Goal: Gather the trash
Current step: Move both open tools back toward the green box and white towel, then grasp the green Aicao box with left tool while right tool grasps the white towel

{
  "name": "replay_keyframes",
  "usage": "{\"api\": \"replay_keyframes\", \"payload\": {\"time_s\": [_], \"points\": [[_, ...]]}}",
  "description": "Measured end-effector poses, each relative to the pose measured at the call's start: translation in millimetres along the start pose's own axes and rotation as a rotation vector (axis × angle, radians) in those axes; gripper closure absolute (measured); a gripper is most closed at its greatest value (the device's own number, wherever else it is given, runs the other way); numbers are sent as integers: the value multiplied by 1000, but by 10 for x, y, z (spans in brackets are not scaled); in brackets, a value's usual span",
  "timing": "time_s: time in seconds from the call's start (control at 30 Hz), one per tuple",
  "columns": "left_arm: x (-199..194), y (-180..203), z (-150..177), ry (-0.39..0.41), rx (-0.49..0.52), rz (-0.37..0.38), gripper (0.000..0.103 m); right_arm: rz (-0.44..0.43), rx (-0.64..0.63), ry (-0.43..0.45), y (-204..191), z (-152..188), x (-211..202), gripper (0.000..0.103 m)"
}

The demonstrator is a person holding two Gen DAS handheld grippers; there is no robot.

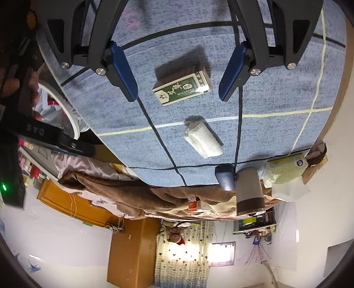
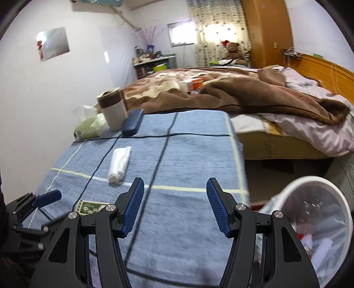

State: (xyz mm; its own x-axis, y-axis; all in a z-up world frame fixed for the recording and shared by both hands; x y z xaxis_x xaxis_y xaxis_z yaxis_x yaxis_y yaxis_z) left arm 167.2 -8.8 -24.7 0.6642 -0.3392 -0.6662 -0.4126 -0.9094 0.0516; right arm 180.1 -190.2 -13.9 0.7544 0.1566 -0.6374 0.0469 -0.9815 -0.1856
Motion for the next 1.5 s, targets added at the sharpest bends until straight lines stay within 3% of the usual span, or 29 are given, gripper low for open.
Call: {"api": "replay_keyframes", "payload": {"time_s": [0.5,0.63,0.7,0.77,0.9,1.17,1.5], "points": [[524,14,-7,-113,208,41,20,-55,-53,-98,-382,-171,569,41],[658,-8,-26,-132,229,4,21,-49,-67,-114,-442,-195,686,41],[711,-101,-20,-158,176,16,22,-52,-68,-126,-475,-199,758,41],[723,-198,5,-168,134,10,34,-51,-72,-134,-509,-208,823,41],[698,-391,40,-169,81,-30,39,-55,-79,-154,-583,-214,942,41],[633,-853,104,-163,-94,-108,40,-83,-93,-188,-762,-200,1141,41],[562,-1112,180,-161,-179,-189,40,-99,-140,-232,-987,-127,1359,41]]}}
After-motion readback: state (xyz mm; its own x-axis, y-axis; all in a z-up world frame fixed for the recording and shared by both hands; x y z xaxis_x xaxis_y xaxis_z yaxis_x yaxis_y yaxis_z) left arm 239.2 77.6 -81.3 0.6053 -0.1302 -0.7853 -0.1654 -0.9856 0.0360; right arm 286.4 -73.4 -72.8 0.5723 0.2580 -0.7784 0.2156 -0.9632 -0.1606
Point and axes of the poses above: each gripper's, at about its wrist camera, not at the fingertips, and x roughly the way its jaws point, y to its right, z to its underside, the point moved 2 cm from there along x, roughly the way its jaws point, and after that the axes turned 3 degrees about x, right-handed, at the moved point
